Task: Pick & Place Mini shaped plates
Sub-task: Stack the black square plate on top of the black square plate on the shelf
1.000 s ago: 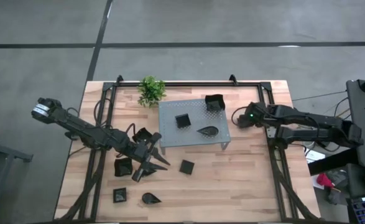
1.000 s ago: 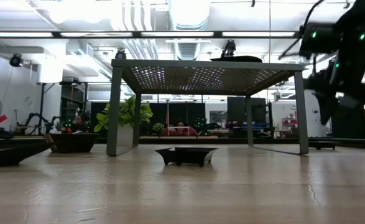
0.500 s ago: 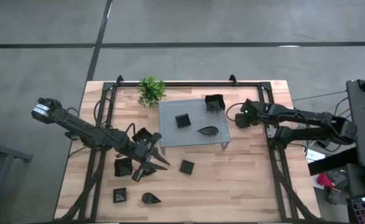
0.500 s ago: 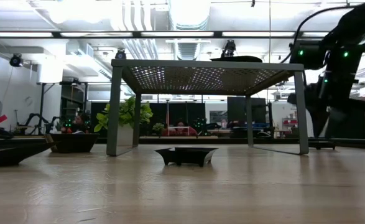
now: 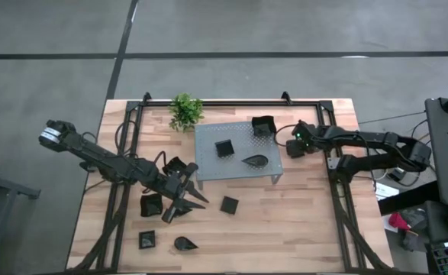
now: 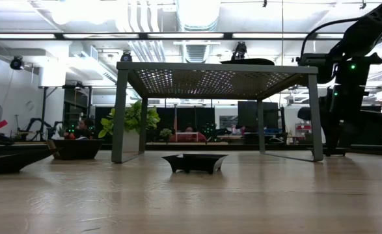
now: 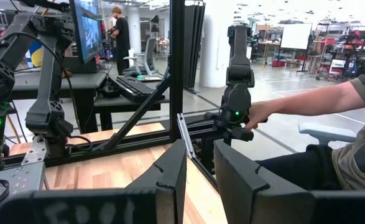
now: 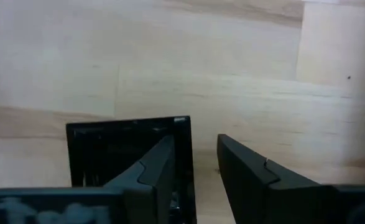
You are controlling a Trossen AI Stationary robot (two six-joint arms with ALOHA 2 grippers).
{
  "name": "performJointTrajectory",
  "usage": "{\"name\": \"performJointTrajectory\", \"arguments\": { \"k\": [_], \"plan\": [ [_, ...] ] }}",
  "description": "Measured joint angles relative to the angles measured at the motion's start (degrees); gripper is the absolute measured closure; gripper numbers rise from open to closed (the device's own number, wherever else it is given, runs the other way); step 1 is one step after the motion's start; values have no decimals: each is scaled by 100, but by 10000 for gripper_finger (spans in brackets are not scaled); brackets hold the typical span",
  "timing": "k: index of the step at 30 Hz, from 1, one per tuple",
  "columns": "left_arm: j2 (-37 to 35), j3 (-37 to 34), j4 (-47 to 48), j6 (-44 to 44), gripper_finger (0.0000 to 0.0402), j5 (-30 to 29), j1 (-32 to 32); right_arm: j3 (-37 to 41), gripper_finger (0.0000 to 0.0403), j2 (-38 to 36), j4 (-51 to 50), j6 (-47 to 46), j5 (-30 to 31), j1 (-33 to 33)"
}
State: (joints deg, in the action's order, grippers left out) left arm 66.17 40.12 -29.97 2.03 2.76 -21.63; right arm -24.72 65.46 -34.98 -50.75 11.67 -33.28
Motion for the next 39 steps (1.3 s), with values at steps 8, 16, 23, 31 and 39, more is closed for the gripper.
{"name": "performJointTrajectory", "arguments": {
  "k": [8, 16, 23, 31, 39],
  "plan": [
    [0, -2, 22, 15, 323, 0, -2, -4, 359, 112, 106, 150, 3, 0],
    [0, -4, 59, 57, 323, 0, -1, -219, 392, -268, -135, 357, -101, 0],
    [0, -7, 65, 61, 323, 0, -1, -755, 392, -823, -1160, 447, -142, 0],
    [0, -9, 100, 60, 323, -2, -1, -1288, 392, -1338, -2212, 423, -295, 68],
    [0, -9, 264, -46, 323, -158, 0, -1872, 392, -1875, -2212, 353, -444, 478]
  ]
}}
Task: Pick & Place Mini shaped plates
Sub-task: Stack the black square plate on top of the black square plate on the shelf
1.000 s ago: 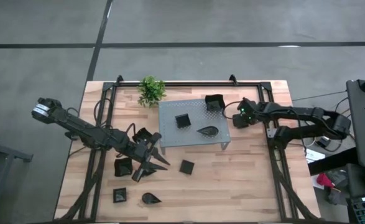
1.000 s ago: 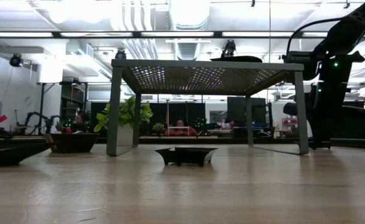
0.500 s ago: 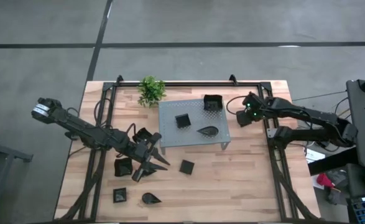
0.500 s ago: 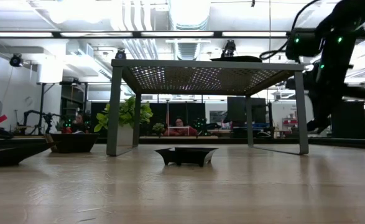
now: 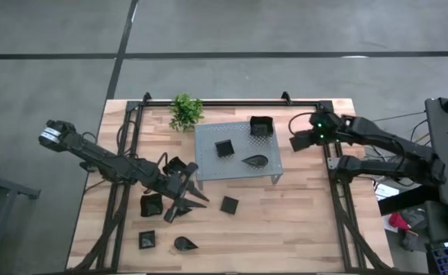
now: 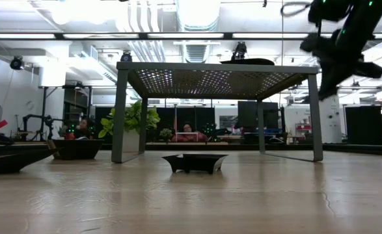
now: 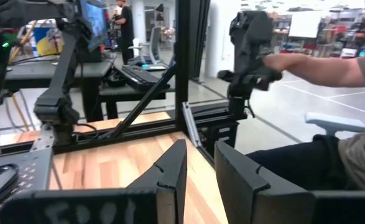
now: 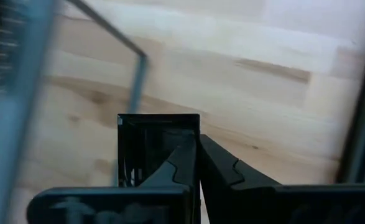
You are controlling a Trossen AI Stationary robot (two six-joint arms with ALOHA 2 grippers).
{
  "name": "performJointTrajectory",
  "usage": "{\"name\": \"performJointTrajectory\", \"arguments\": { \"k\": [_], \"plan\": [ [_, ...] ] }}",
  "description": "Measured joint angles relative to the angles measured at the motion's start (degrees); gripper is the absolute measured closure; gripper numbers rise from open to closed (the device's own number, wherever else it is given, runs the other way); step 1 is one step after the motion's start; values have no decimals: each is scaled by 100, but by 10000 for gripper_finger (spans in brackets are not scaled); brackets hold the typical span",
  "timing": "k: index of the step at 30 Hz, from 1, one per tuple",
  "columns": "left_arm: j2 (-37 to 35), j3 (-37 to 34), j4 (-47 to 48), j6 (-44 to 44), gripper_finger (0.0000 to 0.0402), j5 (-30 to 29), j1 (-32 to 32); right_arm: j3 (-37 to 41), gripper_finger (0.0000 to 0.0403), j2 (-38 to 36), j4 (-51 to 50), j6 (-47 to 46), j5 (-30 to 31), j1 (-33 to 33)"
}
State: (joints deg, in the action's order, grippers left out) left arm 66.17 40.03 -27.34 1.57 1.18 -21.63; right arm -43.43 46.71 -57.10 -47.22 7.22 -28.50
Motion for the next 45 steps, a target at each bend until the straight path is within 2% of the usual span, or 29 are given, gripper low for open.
{"name": "performJointTrajectory", "arguments": {
  "k": [5, 11, 15, 21, 25, 31, 35, 45],
  "plan": [
    [0, 0, 27, 6, 323, -71, 0, -341, 392, -280, -12, -279, -66, 531],
    [0, 0, 40, -19, 323, -151, 0, -668, 392, -343, 321, -709, -66, 1518],
    [0, 0, 42, -68, 323, -611, 2, -868, 392, -90, 1091, -920, 34, 2123],
    [0, 0, 141, -186, 323, -1289, 2, -1303, 392, 704, 2229, -944, 36, 2703],
    [-1, 0, 191, -197, 323, -1483, 2, -1859, 392, 1365, 2230, -1074, -48, 2763],
    [-2, 0, 240, -128, 323, -1479, 0, -2803, 392, 2424, 2225, -1580, -986, 2671],
    [-1, 0, 333, -150, 323, -1479, 0, -3397, 392, 3092, 2080, -1569, -1127, 2501],
    [-11, 0, 455, -387, 323, -1510, -76, -4189, 392, 4436, 2013, -1331, -1688, 2055]
  ]
}}
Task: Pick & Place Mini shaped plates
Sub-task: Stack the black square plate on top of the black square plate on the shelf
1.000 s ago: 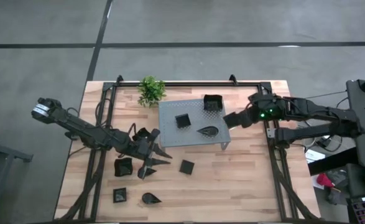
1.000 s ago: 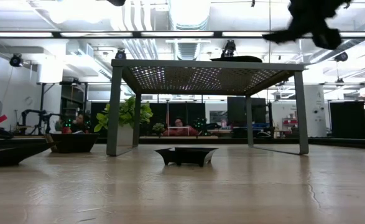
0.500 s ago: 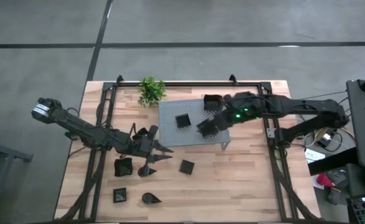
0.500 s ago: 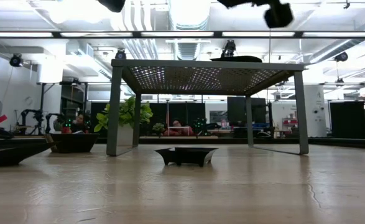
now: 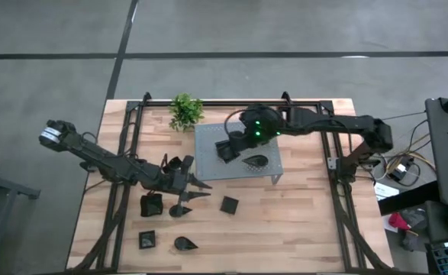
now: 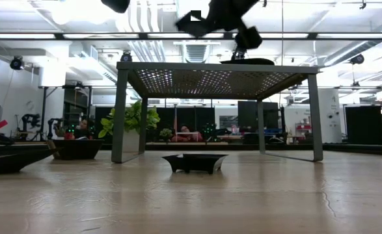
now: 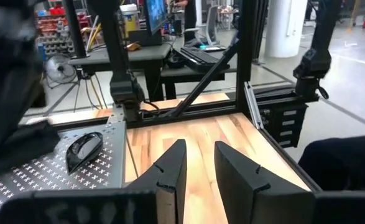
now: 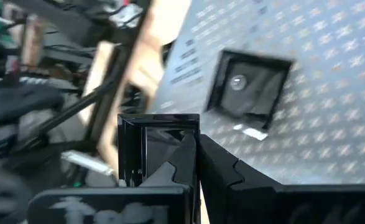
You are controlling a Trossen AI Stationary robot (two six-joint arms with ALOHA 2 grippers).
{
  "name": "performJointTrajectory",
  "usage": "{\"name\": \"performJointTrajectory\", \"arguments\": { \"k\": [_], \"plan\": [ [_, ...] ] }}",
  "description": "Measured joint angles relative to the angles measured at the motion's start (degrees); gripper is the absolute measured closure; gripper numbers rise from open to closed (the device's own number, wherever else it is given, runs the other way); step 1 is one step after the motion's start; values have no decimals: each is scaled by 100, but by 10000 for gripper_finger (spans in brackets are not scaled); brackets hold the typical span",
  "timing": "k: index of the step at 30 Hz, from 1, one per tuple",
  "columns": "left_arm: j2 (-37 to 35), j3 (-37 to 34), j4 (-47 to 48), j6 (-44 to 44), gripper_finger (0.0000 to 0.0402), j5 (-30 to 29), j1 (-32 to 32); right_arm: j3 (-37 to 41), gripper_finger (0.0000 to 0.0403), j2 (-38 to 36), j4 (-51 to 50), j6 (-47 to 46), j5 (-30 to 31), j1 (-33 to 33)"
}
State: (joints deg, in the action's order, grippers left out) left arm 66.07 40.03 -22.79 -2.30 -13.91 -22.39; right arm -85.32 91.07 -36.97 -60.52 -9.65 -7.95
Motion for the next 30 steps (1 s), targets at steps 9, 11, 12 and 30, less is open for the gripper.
{"name": "performJointTrajectory", "arguments": {
  "k": [9, 11, 12, 30],
  "plan": [
    [-189, 0, 102, -66, 323, 0, -154, -111, 392, 290, -132, 152, 64, -446],
    [-216, 0, 114, -68, 323, 0, -175, -78, 392, 275, -278, 149, 66, -503],
    [-227, 0, 118, -68, 323, -2, -183, -59, 392, 280, -328, 131, 68, -512],
    [-241, 0, 243, -61, 323, -35, -184, 241, 392, 290, 56, -81, 224, -427]
  ]
}}
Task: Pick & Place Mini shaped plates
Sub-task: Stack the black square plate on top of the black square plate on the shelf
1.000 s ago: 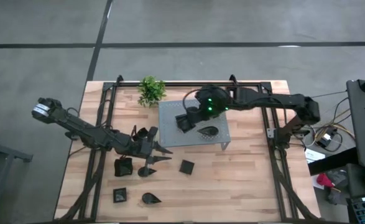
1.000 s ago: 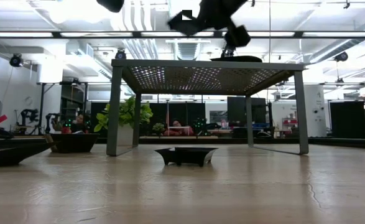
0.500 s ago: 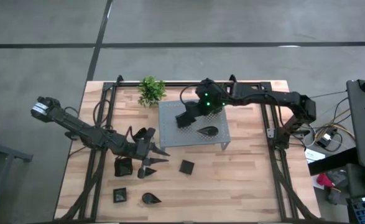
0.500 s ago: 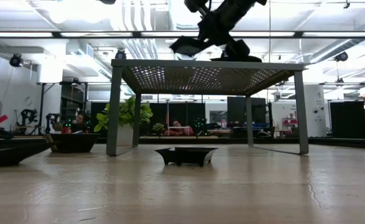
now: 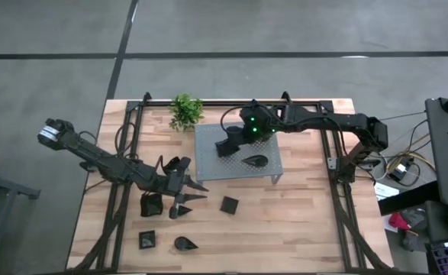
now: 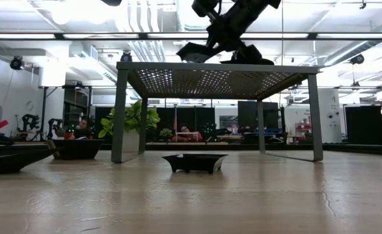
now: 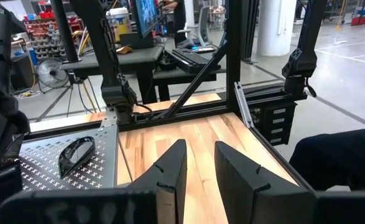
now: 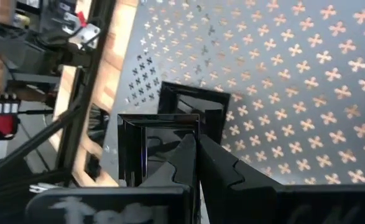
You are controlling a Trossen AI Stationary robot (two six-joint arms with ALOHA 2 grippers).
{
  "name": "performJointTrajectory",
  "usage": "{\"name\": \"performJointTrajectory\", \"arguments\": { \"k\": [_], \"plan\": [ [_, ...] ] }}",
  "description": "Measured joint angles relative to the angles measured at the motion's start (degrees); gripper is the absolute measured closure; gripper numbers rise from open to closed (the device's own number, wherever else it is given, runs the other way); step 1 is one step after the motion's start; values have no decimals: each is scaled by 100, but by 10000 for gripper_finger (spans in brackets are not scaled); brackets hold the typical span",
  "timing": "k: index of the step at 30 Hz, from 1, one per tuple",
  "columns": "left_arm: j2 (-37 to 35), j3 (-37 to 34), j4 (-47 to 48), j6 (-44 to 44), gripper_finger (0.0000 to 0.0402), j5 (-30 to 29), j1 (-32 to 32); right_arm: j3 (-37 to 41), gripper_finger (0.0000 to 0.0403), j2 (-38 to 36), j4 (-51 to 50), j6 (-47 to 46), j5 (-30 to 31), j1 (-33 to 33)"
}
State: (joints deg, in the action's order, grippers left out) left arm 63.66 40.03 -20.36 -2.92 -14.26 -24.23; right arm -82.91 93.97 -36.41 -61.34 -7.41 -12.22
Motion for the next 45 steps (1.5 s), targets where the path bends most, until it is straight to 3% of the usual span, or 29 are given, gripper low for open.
{"name": "performJointTrajectory", "arguments": {
  "k": [30, 45],
  "plan": [
    [-2, 0, 85, 37, 323, 0, 0, 11, 389, 267, 429, 73, 161, -5],
    [-2, 0, 97, 86, 323, 0, 0, 11, 297, 221, 397, 307, 93, -4]
  ]
}}
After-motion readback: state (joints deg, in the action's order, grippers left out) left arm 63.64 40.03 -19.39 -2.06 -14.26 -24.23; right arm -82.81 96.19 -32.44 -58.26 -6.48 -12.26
